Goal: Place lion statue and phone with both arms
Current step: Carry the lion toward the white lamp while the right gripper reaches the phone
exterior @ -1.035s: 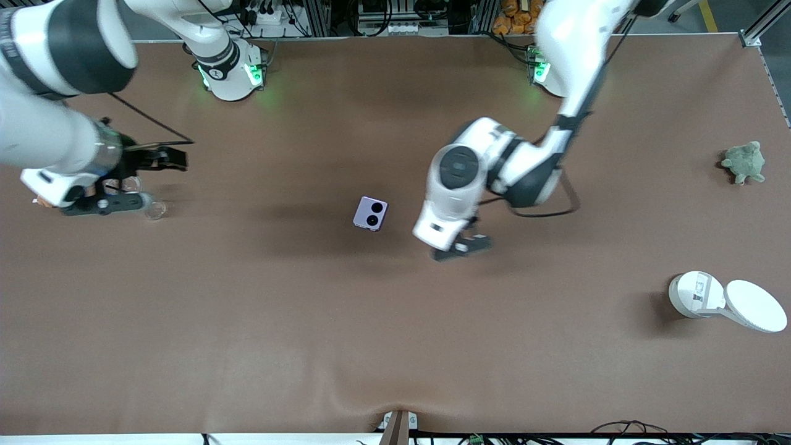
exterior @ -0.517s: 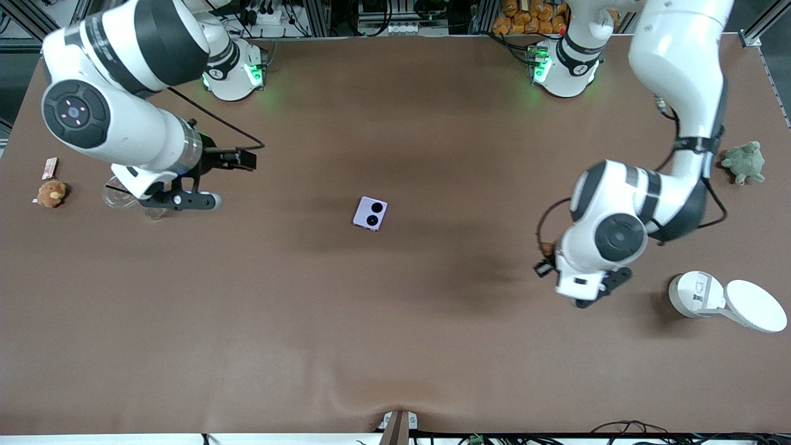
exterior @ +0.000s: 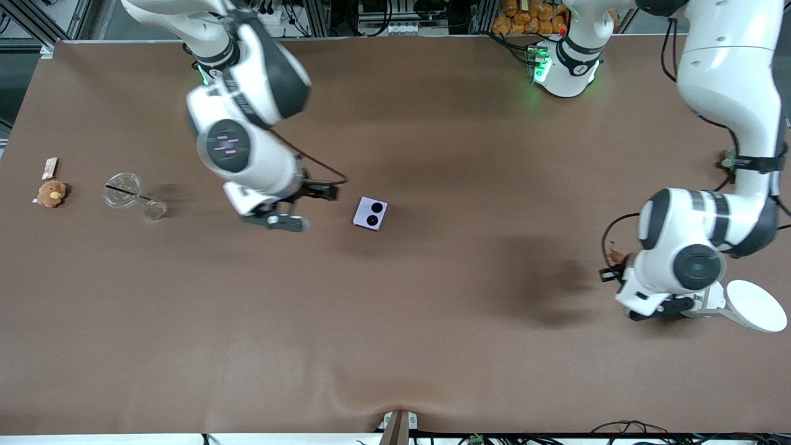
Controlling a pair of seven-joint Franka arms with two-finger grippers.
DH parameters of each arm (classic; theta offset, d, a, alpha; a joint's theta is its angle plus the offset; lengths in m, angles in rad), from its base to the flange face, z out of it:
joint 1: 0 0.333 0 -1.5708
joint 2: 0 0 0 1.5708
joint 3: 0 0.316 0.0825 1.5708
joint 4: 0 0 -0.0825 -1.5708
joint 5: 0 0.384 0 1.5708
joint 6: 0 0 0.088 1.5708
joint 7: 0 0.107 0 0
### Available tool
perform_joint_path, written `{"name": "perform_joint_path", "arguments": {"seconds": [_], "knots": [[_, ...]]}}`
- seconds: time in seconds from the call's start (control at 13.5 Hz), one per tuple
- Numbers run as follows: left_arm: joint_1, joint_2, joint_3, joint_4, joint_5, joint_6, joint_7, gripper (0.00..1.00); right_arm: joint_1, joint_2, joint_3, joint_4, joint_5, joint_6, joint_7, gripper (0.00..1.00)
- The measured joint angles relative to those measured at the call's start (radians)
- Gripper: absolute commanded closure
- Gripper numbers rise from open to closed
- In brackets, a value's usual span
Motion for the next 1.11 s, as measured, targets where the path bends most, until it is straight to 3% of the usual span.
{"name": "perform_joint_path", "arguments": {"seconds": [0.44, 0.67, 1.11], "knots": [[0.038, 0.089, -0.001, -0.001, 0.168, 0.153, 0.027, 0.81, 0.118, 0.127, 0.0, -0.123, 0.003, 0.336, 0.074, 0.0], [0.071, 0.118, -0.001, -0.001, 0.228, 0.196, 0.034, 0.75, 0.13, 0.152, -0.001, -0.16, 0.003, 0.396, 0.076, 0.0], [0.098, 0.133, -0.001, -0.001, 0.23, 0.289, 0.08, 0.75, 0.137, 0.249, -0.004, -0.172, 0.003, 0.505, 0.092, 0.0]]}}
